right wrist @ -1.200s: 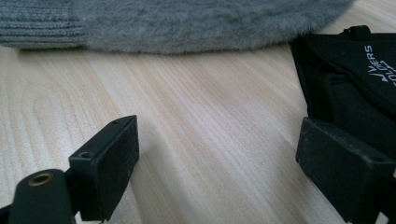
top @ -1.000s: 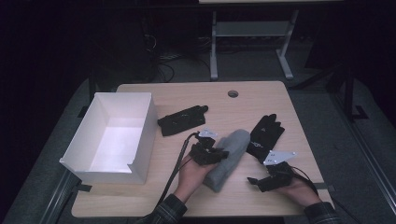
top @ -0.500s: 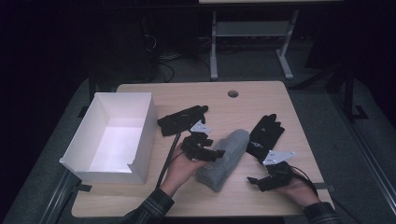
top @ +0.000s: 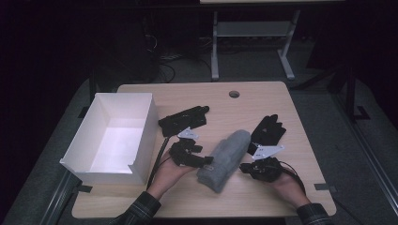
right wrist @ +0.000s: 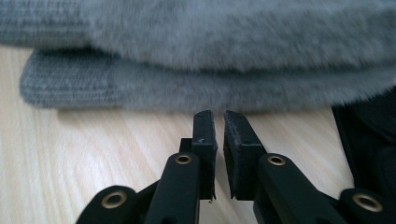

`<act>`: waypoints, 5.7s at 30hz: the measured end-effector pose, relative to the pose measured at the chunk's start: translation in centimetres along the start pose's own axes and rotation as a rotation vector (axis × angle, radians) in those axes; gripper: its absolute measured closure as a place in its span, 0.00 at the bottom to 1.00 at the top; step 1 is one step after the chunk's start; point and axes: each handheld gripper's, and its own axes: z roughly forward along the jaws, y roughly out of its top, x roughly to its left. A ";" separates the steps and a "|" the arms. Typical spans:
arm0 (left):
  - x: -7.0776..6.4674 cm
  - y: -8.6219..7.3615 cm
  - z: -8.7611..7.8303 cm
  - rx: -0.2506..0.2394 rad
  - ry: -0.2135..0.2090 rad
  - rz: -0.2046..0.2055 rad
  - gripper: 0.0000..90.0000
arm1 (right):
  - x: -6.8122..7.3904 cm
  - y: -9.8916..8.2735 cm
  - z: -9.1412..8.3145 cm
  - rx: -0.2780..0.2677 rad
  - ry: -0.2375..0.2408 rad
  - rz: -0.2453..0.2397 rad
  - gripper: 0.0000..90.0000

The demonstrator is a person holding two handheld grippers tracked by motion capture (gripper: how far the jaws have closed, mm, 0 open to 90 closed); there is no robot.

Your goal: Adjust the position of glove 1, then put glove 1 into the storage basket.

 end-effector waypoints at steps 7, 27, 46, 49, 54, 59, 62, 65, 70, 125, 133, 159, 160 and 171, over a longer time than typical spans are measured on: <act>-1.1 -0.6 0.3 0.011 -0.015 0.026 0.36 | 0.3 1.1 1.4 -0.005 0.019 0.000 0.96; -0.7 -1.6 -2.1 -0.011 0.025 0.017 0.36 | 0.4 3.5 3.8 -0.017 0.037 -0.038 0.92; 1.3 1.4 0.7 -0.009 0.057 0.020 0.20 | -0.9 -0.2 1.0 -0.003 0.007 -0.009 0.35; 1.4 1.8 1.4 -0.002 0.068 0.021 0.16 | -0.7 -0.9 0.7 0.005 0.008 -0.023 0.33; 1.6 2.1 2.4 0.000 0.071 0.028 0.14 | -0.6 -1.0 0.7 0.000 0.005 -0.027 0.32; 1.8 2.1 3.4 0.023 0.081 0.036 0.14 | -0.5 -1.0 0.8 -0.006 -0.003 -0.034 0.32; 2.0 1.9 4.1 0.040 0.073 0.032 0.14 | -0.5 -1.1 0.8 -0.011 -0.006 -0.039 0.32; 2.0 1.7 4.5 0.051 0.075 0.035 0.14 | -0.4 -1.1 0.9 -0.014 -0.011 -0.040 0.32; 2.1 1.1 5.5 0.055 0.069 0.031 0.14 | -0.4 -1.2 0.8 -0.015 -0.016 -0.048 0.32; 0.9 4.7 -1.2 -0.005 -0.030 0.117 0.78 | -0.5 -1.4 0.9 -0.033 -0.026 -0.041 0.29; 0.9 7.4 -5.4 -0.052 0.015 0.144 0.79 | -0.5 -1.4 0.9 -0.031 -0.025 -0.039 0.29; 6.1 9.5 -20.4 -0.178 0.154 0.061 0.78 | -0.5 -1.4 0.9 -0.031 -0.025 -0.041 0.29; 6.3 9.4 -20.9 -0.181 0.162 0.055 0.78 | -0.5 -1.4 0.9 -0.031 -0.026 -0.042 0.29; 9.1 6.9 -25.5 -0.173 0.252 0.000 0.78 | -0.5 -1.4 0.9 -0.031 -0.027 -0.040 0.29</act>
